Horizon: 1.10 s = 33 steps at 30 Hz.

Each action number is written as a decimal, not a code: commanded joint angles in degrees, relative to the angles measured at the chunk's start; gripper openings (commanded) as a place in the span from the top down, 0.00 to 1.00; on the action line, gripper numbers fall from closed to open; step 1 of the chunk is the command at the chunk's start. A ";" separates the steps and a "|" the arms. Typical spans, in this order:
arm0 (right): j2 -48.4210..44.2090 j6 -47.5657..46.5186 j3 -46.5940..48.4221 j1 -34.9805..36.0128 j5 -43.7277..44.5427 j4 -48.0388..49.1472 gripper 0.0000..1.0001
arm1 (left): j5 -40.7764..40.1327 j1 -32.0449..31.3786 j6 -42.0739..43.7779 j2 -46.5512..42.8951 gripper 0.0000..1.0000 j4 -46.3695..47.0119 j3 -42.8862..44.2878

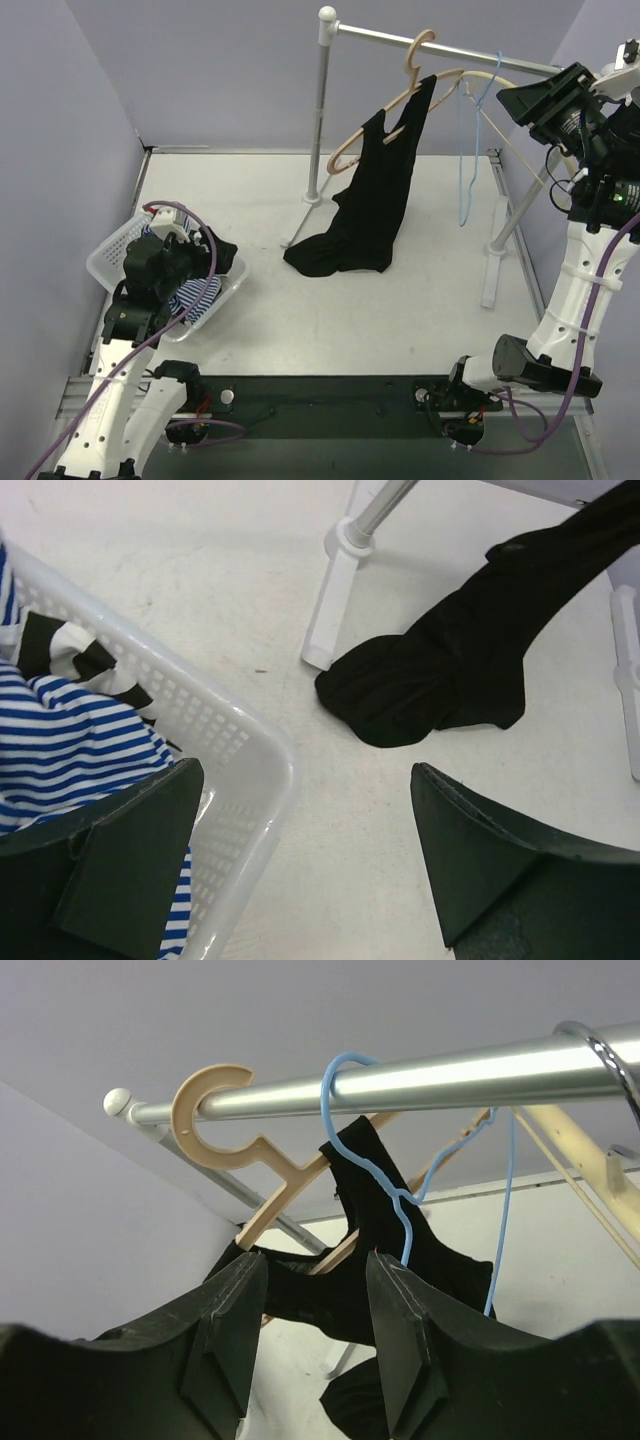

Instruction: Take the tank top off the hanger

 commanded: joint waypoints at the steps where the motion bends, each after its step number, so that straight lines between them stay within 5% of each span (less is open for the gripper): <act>1: -2.90 -2.15 1.07 3.53 7.49 -1.92 0.55 | 3.43 -2.53 2.53 -1.17 0.05 7.86 -1.51; 11: -3.61 -11.81 -2.86 22.43 16.21 6.41 0.52 | 13.63 -6.31 7.80 -1.26 0.05 12.88 -6.26; 15: -2.03 -13.31 -5.78 24.28 16.03 15.64 0.51 | 15.05 -6.40 7.18 -3.10 0.05 13.67 -6.70; 21: 4.12 -21.65 -4.21 27.89 21.12 17.59 0.55 | 10.22 -6.40 7.97 -5.74 0.05 12.35 -6.70; 33: 11.33 -23.60 -3.58 28.15 22.62 24.27 0.47 | 3.53 -6.23 8.77 -9.78 0.05 10.51 -6.70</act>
